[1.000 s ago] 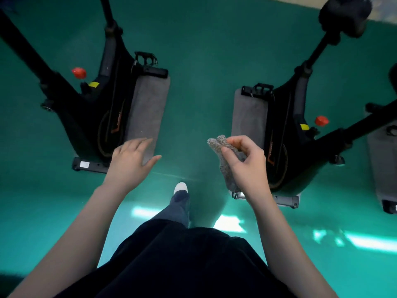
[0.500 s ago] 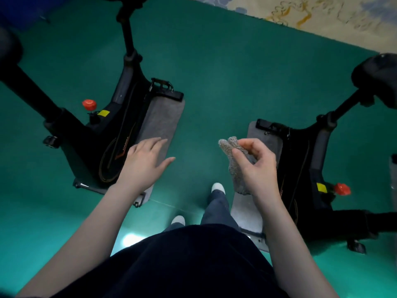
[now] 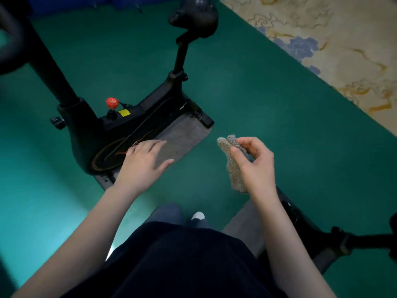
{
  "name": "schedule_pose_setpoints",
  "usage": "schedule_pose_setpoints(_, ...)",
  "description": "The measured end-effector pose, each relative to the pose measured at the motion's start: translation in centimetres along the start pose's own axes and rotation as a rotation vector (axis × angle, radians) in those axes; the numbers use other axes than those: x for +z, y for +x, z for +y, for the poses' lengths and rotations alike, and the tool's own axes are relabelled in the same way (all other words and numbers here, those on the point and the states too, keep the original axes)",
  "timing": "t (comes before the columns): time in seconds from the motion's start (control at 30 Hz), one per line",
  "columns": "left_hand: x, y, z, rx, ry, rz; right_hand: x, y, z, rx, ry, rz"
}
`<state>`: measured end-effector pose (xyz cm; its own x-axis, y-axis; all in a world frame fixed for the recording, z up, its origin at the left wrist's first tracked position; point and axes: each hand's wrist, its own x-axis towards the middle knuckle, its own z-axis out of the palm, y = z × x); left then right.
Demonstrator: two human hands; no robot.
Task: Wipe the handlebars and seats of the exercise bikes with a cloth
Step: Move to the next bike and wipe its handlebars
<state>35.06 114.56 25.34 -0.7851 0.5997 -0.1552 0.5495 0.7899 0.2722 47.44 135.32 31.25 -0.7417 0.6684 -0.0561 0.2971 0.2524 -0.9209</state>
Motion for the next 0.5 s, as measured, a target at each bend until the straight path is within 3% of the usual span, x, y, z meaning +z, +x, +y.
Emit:
schedule_pose_setpoints(0.17,-0.6,1.6,-1.5,-0.211,-0.039,0.042,1.8,6.2,-1.2,-0.068,-0.017,-0.205)
schedule_pose_setpoints(0.5,-2.2,9.0,-6.1,-0.478,-0.089,0.137,10.2,18.9,-4.9,-0.183,-0.009,-0.454)
